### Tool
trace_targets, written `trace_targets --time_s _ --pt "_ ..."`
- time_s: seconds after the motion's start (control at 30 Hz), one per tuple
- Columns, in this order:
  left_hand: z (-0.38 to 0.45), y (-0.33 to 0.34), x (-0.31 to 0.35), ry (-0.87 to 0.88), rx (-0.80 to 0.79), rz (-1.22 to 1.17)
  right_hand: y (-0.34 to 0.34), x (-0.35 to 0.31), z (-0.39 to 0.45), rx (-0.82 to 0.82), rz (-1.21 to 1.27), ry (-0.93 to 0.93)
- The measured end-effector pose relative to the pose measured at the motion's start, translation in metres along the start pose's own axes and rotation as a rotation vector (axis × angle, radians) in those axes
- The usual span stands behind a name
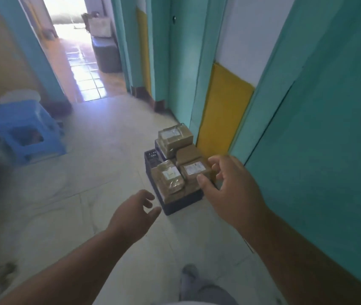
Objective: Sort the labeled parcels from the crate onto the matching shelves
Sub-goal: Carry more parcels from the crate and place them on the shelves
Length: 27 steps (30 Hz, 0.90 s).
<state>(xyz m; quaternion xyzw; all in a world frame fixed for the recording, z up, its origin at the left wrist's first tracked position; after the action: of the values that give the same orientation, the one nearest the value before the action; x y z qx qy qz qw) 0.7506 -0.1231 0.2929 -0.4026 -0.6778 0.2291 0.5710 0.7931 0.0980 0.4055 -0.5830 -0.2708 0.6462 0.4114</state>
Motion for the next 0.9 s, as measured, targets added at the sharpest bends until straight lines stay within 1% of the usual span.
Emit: trace_targets --time_s 0.1,0.23,0.37,0.5,0.6,0.73,0.9 --pt "0.073 0.002 0.017 0.033 -0.029 -0.012 0.008 0.018 0.055 0.037 -0.028 0.012" --pt "0.164 -0.013 0.031 0.032 -0.012 -0.043 0.024 0.036 0.145 0.022 -0.045 -0.036" --pt "0.229 -0.045 0.034 0.021 -0.017 0.005 0.043 0.037 0.234 -0.001 -0.014 -0.045" --pt "0.288 -0.063 0.036 0.011 -0.055 0.029 0.062 0.035 0.3 -0.024 0.0 -0.022" --pt "0.347 -0.067 0.039 0.058 -0.152 0.08 0.08 0.042 0.34 -0.009 -0.018 0.044" --pt "0.435 -0.062 0.04 0.194 -0.333 0.156 0.11 0.055 0.383 0.075 -0.073 0.168" --pt "0.538 -0.036 0.018 0.231 -0.495 0.172 0.156 0.073 0.419 0.102 -0.128 0.362"
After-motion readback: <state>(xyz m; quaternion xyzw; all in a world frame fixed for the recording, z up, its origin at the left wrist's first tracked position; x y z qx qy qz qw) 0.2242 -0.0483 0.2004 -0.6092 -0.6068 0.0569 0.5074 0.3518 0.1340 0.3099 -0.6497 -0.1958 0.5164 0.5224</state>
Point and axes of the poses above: each hand's wrist, its own z-axis towards the middle knuckle, its own y-axis out of the palm, x = y × z, the point moved 2 cm from there along z, towards the middle knuckle, and after that the axes turned 1 degree about -x, right-handed, at the moved point
